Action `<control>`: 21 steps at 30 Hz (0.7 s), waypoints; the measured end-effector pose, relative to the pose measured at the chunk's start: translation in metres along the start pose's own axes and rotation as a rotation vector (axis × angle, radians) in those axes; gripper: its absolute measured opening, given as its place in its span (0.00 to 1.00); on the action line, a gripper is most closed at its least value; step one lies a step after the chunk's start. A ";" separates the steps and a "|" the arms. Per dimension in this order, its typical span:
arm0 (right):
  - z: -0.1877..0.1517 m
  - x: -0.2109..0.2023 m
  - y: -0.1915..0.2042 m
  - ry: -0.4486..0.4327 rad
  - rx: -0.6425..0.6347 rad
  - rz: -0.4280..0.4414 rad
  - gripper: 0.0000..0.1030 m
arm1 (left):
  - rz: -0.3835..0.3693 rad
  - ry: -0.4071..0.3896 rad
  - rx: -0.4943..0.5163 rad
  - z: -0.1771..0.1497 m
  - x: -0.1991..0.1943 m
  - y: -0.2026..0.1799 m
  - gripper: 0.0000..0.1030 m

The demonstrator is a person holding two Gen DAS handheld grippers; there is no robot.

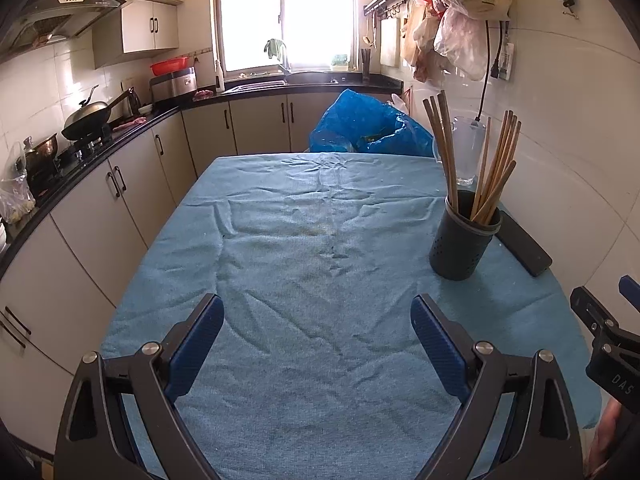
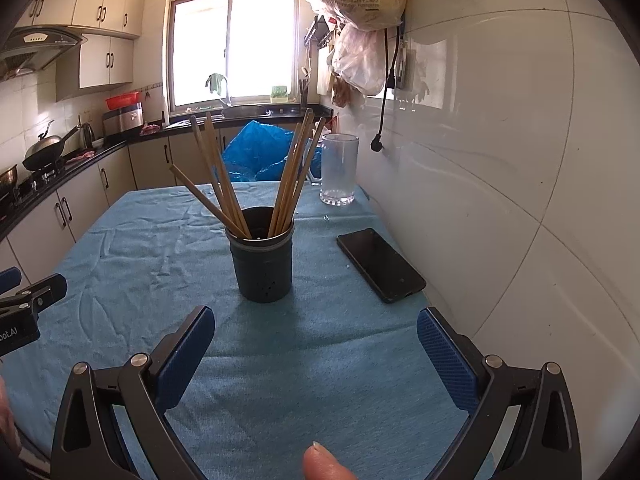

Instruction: Organize utensils

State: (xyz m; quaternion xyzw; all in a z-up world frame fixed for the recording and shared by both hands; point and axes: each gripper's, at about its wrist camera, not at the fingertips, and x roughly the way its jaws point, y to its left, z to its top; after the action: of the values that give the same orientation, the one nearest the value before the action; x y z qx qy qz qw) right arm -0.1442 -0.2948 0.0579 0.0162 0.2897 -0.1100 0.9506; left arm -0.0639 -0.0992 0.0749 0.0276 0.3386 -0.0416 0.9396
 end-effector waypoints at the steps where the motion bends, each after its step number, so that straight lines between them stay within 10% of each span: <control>1: 0.000 0.001 0.001 0.004 -0.002 0.001 1.00 | -0.001 0.000 -0.001 0.000 0.000 0.000 0.91; 21: -0.003 0.001 0.008 0.020 -0.020 0.005 1.00 | -0.002 0.003 -0.004 -0.003 0.001 0.001 0.91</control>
State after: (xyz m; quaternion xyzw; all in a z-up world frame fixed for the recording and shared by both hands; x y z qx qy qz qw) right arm -0.1434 -0.2867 0.0547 0.0084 0.3003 -0.1043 0.9481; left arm -0.0648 -0.0986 0.0723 0.0255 0.3400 -0.0420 0.9391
